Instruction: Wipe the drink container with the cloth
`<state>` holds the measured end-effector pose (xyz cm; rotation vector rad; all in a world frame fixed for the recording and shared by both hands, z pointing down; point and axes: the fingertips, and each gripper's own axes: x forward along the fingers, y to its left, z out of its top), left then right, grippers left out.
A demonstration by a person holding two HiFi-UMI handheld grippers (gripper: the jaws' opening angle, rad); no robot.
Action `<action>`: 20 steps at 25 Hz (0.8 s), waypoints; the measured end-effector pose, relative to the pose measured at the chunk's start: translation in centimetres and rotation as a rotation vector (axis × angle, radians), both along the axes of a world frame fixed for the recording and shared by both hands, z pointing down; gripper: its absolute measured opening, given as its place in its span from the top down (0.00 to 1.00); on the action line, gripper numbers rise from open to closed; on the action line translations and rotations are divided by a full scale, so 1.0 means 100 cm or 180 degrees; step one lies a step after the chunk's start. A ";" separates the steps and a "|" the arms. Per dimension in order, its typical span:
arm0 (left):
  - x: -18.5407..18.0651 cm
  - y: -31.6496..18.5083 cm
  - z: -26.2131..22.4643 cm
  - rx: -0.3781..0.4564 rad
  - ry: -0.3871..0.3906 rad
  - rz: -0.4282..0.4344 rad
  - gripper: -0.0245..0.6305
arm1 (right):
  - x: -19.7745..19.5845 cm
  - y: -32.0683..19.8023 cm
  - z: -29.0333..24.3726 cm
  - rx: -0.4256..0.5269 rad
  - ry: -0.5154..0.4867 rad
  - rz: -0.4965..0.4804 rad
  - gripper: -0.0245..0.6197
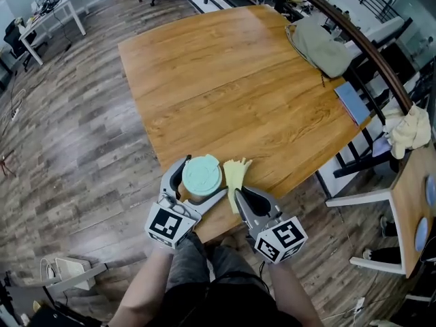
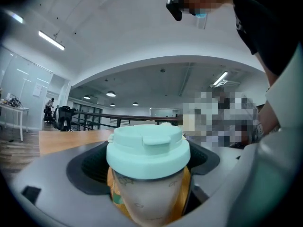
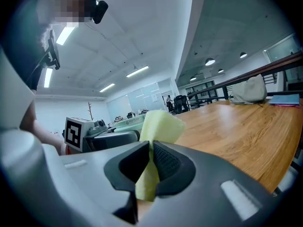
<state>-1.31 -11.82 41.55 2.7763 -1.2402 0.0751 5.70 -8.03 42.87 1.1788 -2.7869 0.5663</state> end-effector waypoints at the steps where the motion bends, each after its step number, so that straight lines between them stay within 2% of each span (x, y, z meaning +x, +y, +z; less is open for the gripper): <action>1: -0.002 -0.001 0.000 -0.0006 0.0031 0.0032 0.27 | -0.003 -0.003 -0.001 0.0005 -0.0016 -0.0001 0.91; 10: -0.020 -0.010 -0.003 -0.0192 0.0435 0.0270 0.27 | -0.035 -0.026 -0.013 0.0061 -0.0092 -0.0078 0.91; 20: -0.045 -0.025 0.000 -0.0327 0.0765 0.0498 0.27 | -0.071 -0.045 -0.021 0.0065 -0.0091 -0.0117 0.91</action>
